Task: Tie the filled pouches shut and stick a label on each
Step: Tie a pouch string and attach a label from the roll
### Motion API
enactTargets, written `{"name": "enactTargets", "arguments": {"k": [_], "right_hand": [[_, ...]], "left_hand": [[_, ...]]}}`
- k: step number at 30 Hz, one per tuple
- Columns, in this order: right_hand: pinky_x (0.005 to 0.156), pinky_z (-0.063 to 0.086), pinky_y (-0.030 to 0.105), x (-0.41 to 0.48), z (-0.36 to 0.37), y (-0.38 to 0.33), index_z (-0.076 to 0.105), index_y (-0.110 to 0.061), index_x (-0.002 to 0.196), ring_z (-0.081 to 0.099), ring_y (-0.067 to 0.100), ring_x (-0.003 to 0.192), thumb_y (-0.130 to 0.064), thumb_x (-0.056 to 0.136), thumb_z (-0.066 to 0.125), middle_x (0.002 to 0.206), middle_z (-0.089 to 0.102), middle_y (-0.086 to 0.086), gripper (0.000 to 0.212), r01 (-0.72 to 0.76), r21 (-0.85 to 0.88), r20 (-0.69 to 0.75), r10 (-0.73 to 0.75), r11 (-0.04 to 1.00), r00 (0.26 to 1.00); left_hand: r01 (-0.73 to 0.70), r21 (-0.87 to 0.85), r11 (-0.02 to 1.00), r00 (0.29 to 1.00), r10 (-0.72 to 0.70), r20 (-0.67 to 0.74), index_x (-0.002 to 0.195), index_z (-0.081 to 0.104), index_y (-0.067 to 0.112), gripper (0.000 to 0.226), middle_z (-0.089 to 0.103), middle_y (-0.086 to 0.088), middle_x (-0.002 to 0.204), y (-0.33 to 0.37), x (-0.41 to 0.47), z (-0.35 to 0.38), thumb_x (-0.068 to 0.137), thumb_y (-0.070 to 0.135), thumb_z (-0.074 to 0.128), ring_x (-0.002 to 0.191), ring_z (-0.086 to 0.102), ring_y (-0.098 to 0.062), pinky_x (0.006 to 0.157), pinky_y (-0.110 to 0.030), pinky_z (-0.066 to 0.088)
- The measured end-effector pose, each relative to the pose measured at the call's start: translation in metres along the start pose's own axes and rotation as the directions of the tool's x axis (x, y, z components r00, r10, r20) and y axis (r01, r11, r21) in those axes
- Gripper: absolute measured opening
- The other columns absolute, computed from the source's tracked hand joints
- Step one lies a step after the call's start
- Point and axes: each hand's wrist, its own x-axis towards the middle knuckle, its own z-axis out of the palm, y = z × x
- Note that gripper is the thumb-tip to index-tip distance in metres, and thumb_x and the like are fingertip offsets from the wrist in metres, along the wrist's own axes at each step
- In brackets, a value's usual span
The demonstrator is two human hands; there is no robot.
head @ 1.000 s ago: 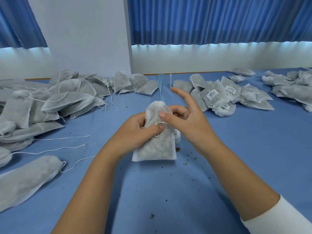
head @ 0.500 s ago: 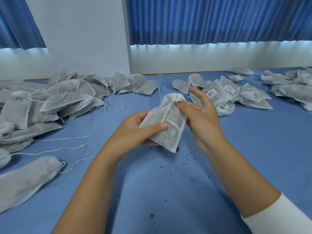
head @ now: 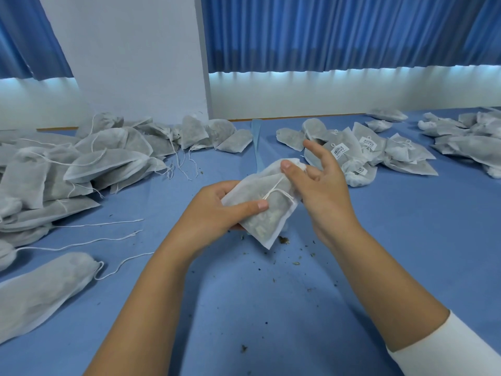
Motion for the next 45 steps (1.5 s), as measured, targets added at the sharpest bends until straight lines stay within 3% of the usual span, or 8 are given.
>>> {"name": "enactTargets", "arguments": {"k": [4, 9, 13, 17, 24, 28, 38, 45], "right_hand": [[0.083, 0.057, 0.038, 0.003, -0.002, 0.003, 0.054, -0.04, 0.116, 0.072, 0.014, 0.078, -0.02, 0.086, 0.073, 0.074, 0.074, -0.006, 0.04, -0.074, 0.055, -0.004, 0.074, 0.996, 0.997], [0.091, 0.055, 0.044, 0.002, -0.002, 0.003, 0.052, -0.038, 0.121, 0.072, 0.014, 0.083, -0.023, 0.085, 0.074, 0.079, 0.075, -0.009, 0.045, -0.065, -0.008, -0.013, 0.065, 0.998, 0.998], [0.089, 0.055, 0.032, 0.005, -0.003, -0.003, 0.056, -0.028, 0.123, 0.068, 0.001, 0.086, -0.026, 0.085, 0.074, 0.082, 0.072, -0.017, 0.042, -0.026, 0.065, -0.053, 0.029, 0.998, 0.998], [0.065, 0.051, 0.016, 0.007, -0.009, -0.012, 0.067, -0.023, 0.098, 0.054, -0.004, 0.065, -0.021, 0.089, 0.07, 0.066, 0.06, -0.024, 0.009, 0.076, -0.01, -0.122, -0.077, 0.997, 0.99], [0.052, 0.041, 0.018, -0.006, -0.003, -0.02, 0.073, -0.023, 0.078, 0.042, 0.008, 0.053, -0.019, 0.089, 0.067, 0.059, 0.048, -0.006, 0.014, -0.122, -0.054, 0.349, 0.133, 0.991, 0.928], [0.046, 0.026, 0.019, -0.008, -0.001, -0.016, 0.076, -0.017, 0.082, 0.027, 0.01, 0.051, -0.017, 0.091, 0.066, 0.059, 0.038, -0.004, 0.013, -0.21, -0.115, 0.412, 0.239, 0.971, 0.879], [0.04, 0.029, 0.017, -0.003, -0.002, -0.008, 0.076, -0.014, 0.087, 0.028, 0.005, 0.041, -0.019, 0.09, 0.065, 0.046, 0.037, -0.013, 0.012, -0.289, -0.186, 0.237, 0.328, 0.939, 0.914], [0.04, 0.033, 0.008, -0.008, 0.005, -0.005, 0.07, -0.018, 0.069, 0.044, -0.001, 0.039, -0.024, 0.08, 0.078, 0.047, 0.051, -0.015, 0.014, -0.155, -0.257, 0.079, 0.181, 0.954, 0.98]], "left_hand": [[0.005, 0.017, 1.0, 1.0, -0.005, -0.002, 0.094, 0.079, 0.022, 0.013, 0.077, 0.001, 0.089, -0.001, 0.0, -0.001, 0.083, 0.015, 0.077, 0.078, 0.072, -0.011, 0.063, -0.022, 0.056], [0.034, 0.008, 0.999, 0.999, -0.034, -0.041, 0.101, 0.076, 0.019, 0.018, 0.077, 0.0, 0.09, -0.002, 0.002, 0.0, 0.085, 0.012, 0.075, 0.078, 0.072, -0.011, 0.063, -0.025, 0.058], [0.054, 0.018, 0.998, 0.991, -0.051, -0.121, 0.097, 0.077, 0.019, 0.014, 0.076, -0.01, 0.096, -0.004, 0.003, 0.0, 0.085, 0.013, 0.074, 0.081, 0.071, -0.018, 0.076, -0.04, 0.06], [0.064, -0.042, 0.997, 0.962, -0.072, -0.264, 0.087, 0.075, 0.023, 0.009, 0.077, 0.003, 0.081, -0.006, 0.007, -0.003, 0.083, 0.015, 0.076, 0.071, 0.072, -0.01, 0.061, -0.025, 0.06], [0.061, 0.041, 0.997, 0.937, -0.043, -0.346, 0.095, 0.073, 0.02, 0.014, 0.076, -0.003, 0.089, -0.009, 0.009, -0.004, 0.081, 0.016, 0.077, 0.079, 0.074, -0.018, 0.065, -0.031, 0.062], [0.056, 0.058, 0.997, 0.954, -0.036, -0.297, 0.098, 0.075, 0.017, 0.02, 0.076, -0.01, 0.095, -0.005, 0.007, -0.001, 0.08, 0.024, 0.08, 0.087, 0.074, -0.026, 0.075, -0.043, 0.063], [0.052, 0.072, 0.996, 0.961, -0.03, -0.273, 0.091, 0.075, 0.023, 0.016, 0.077, -0.004, 0.09, -0.005, 0.007, -0.001, 0.079, 0.017, 0.082, 0.084, 0.074, -0.024, 0.074, -0.047, 0.062], [0.037, 0.074, 0.997, 0.971, -0.018, -0.24, 0.091, 0.074, 0.027, 0.018, 0.077, 0.002, 0.086, -0.003, 0.005, 0.002, 0.078, 0.017, 0.082, 0.081, 0.074, -0.018, 0.075, -0.048, 0.062]]}}
